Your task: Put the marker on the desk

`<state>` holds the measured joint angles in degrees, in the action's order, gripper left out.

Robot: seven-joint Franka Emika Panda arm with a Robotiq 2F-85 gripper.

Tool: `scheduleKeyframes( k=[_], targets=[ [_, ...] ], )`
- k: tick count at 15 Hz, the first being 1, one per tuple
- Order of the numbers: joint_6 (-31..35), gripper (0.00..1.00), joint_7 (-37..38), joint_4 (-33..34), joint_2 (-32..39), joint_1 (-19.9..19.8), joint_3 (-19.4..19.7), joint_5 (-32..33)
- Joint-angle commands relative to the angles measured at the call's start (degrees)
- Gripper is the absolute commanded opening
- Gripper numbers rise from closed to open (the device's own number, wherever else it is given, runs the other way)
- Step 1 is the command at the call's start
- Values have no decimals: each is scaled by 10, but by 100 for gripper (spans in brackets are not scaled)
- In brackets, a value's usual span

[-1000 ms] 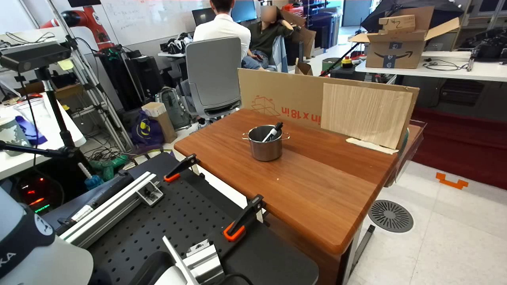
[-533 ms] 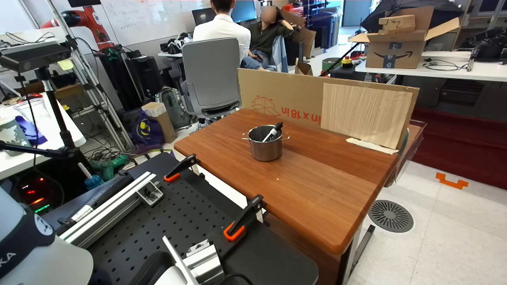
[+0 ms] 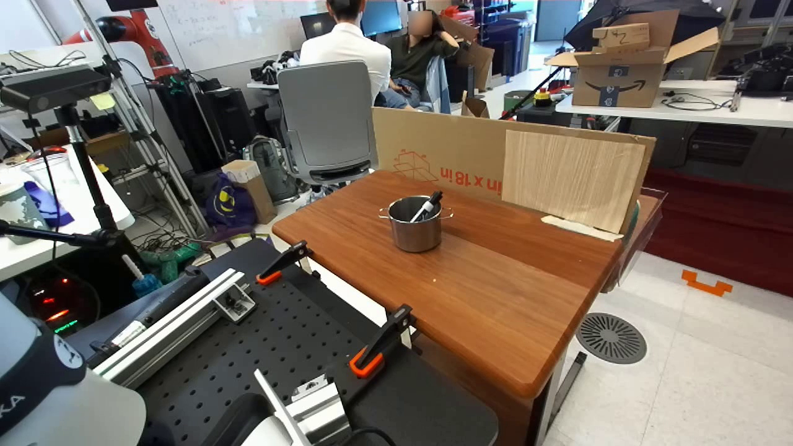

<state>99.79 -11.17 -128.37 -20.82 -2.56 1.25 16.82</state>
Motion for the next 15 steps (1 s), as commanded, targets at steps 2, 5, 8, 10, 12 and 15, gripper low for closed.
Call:
scheduleKeyframes(
  k=[2,5,8,10,12,15],
  targets=[
    [49,100,28,-16,34,16,4,-39],
    [95,100,45,-17,77,22,5,-89],
    [148,100,56,-15,119,20,7,-143],
    [190,100,71,-14,147,17,7,-171],
    [233,100,90,-13,175,14,8,-196],
    [293,100,136,-11,219,13,4,-206]
  ],
)
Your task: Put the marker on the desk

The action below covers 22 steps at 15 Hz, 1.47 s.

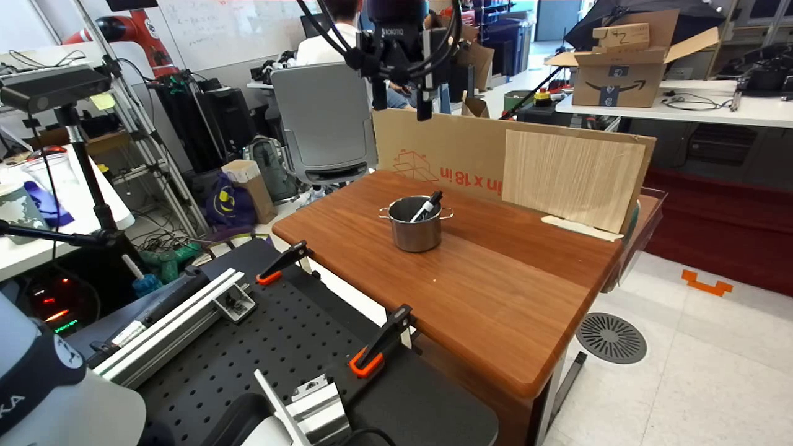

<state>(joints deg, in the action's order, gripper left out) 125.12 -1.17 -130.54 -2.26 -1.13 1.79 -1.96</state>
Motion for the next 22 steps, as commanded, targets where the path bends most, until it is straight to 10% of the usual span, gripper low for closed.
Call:
scheduleKeyframes(
  k=[1,19,20,22],
  targets=[
    [49,100,50,13,45,0,-2,-13],
    [100,100,174,101,233,15,9,13],
    [99,75,175,106,241,16,10,13],
    [99,65,179,117,255,18,11,13]
  ],
)
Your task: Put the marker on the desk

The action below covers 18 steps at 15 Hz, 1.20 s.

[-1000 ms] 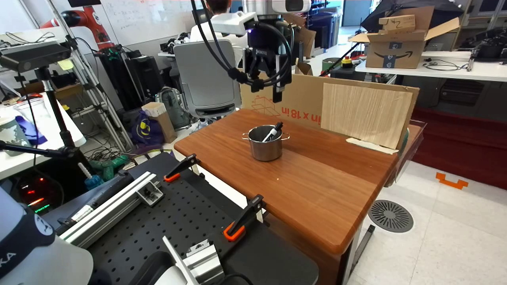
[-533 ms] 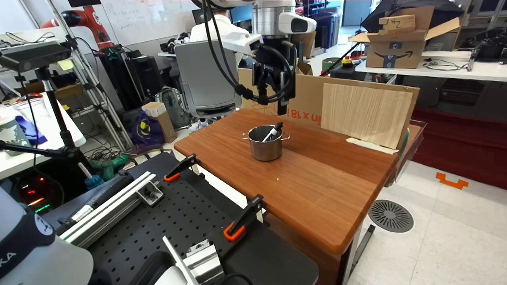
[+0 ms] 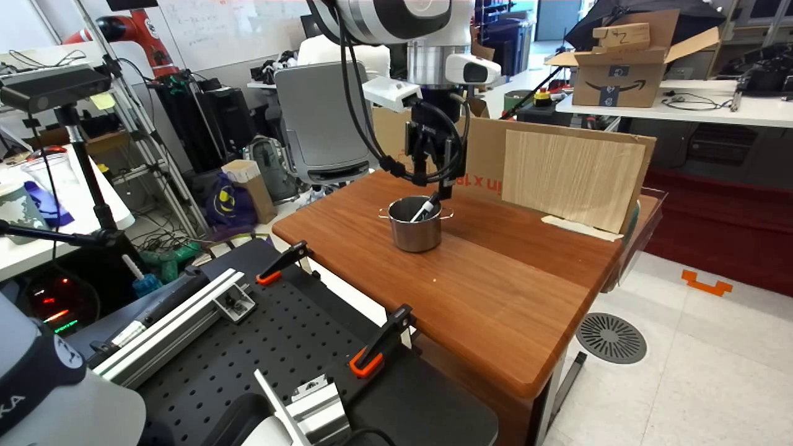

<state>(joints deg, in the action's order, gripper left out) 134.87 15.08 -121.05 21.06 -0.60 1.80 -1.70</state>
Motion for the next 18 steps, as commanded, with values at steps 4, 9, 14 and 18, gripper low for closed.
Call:
scheduleKeyframes(
  k=[4,9,14,18],
  targets=[
    [-1,35,24,43,45,16,15,13],
    [-2,0,26,57,56,23,19,14],
    [-10,5,22,54,49,24,19,15],
    [-15,5,9,46,24,21,17,15]
  ],
)
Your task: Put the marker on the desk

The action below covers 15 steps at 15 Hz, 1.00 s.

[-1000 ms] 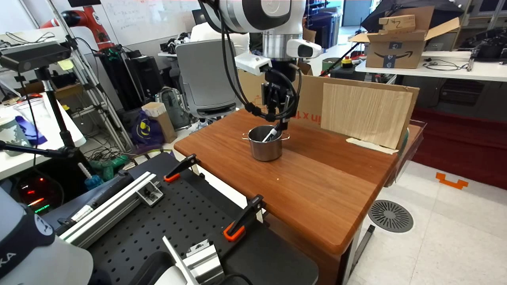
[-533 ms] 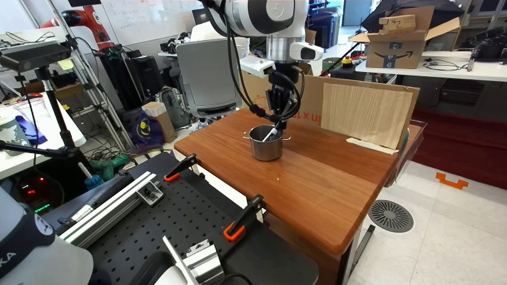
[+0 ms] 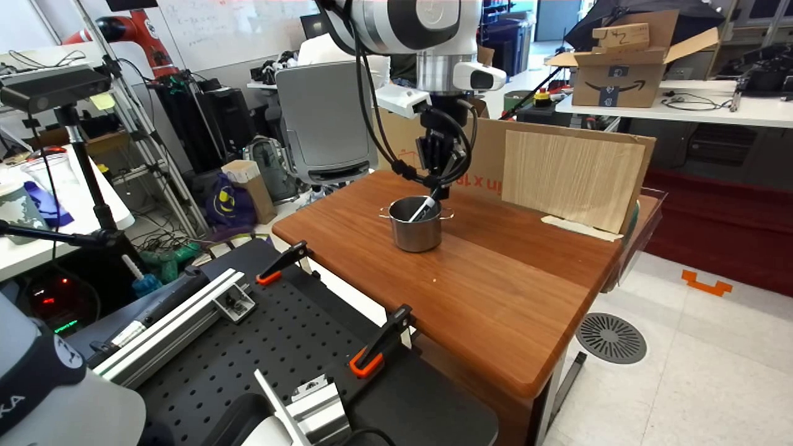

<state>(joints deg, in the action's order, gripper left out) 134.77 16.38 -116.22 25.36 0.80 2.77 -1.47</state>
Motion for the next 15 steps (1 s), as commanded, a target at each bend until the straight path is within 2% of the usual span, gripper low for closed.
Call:
scheduleKeyframes(
  k=[1,9,15],
  targets=[
    [-15,5,-6,-5,-27,7,7,14],
    [-58,5,-22,-7,-103,14,-11,18],
    [-70,5,-13,-16,-90,52,-39,30]
  ],
)
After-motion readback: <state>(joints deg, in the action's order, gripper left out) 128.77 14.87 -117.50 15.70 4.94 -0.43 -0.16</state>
